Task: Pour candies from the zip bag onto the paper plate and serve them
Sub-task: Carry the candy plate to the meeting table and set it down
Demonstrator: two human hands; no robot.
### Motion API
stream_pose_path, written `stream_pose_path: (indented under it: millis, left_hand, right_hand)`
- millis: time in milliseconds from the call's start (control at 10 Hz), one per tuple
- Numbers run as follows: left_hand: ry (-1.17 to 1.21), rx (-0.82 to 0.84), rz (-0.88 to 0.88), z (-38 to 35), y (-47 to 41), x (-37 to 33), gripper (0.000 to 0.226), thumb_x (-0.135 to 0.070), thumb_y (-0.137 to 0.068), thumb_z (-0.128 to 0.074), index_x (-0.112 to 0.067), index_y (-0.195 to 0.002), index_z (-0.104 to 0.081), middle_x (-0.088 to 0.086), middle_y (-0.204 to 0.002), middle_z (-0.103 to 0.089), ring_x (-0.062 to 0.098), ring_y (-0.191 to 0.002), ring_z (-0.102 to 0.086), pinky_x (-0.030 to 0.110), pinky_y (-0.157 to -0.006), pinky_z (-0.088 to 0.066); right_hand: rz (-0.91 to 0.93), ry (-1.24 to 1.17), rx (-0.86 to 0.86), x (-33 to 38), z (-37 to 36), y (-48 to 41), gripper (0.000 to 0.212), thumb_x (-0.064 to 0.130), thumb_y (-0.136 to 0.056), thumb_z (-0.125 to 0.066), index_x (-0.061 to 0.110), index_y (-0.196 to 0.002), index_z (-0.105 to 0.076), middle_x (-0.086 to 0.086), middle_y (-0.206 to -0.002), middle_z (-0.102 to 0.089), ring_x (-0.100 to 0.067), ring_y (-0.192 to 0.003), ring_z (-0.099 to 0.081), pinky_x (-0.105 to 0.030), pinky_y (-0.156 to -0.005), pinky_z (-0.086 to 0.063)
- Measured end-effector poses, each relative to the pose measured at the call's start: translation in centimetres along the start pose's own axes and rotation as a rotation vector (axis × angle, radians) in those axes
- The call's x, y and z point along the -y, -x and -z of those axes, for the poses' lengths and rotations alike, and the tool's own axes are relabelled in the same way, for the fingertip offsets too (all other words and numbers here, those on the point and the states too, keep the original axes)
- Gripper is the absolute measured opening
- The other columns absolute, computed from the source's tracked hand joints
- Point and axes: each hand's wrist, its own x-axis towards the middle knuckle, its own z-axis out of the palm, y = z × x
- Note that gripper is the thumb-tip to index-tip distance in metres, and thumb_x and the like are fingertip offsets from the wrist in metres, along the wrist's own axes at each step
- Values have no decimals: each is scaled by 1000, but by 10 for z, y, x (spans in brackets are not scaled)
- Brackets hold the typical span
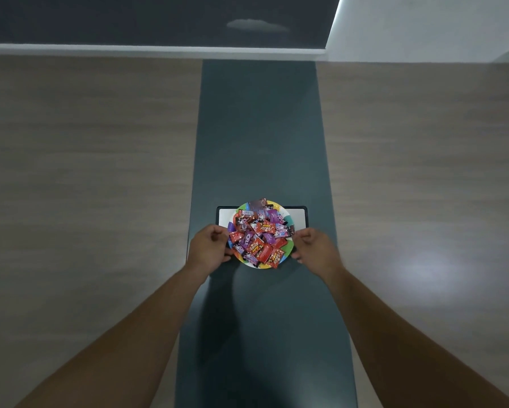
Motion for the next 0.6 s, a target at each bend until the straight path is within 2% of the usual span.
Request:
stream_pose_path:
  millis: [100,300,400,500,600]
  left_hand:
    - [-3,-7,-2,-1,-10,-1,18,-23,-110,-57,-7,-113,-66,11,-107,-77,34,-93,-80,43,-81,-69]
    - [-10,-6,15,-3,-21,7,18,-22,-110,-58,-8,-113,-68,12,-108,-78,30,-88,-80,43,-82,-69]
    - [-4,-31,5,0,-20,10,21,-24,-111,-55,-10,-113,-71,11,-107,-80,24,-82,-77,43,-83,-69]
    - [-60,-130,-124,6,-10,21,23,-24,-111,-54,-12,-111,-74,9,-103,-80,22,-78,-76,44,-81,-69]
    - [-365,-254,-450,12,15,47,23,-24,-110,-55,-12,-118,-74,6,-114,-72,21,-99,-70,35,-86,-62]
  right_hand:
    - [1,-3,-8,1,-2,-9,18,27,-105,-63,12,-111,-70,4,-88,-77,-2,-57,-72,-22,-61,-57]
    - [-10,-2,-22,-4,-6,-16,20,27,-105,-62,10,-113,-70,0,-90,-79,-9,-64,-75,-31,-68,-63]
    - [-23,-41,-40,-8,-8,-13,19,30,-106,-60,14,-111,-69,0,-89,-80,-16,-73,-77,-46,-80,-67]
    - [21,4,-91,-18,-11,1,17,30,-107,-58,18,-113,-67,0,-101,-80,-19,-83,-76,-40,-81,-66]
    - [179,160,-218,-35,-13,25,19,23,-105,-61,14,-120,-70,1,-107,-73,-10,-84,-64,-7,-70,-48]
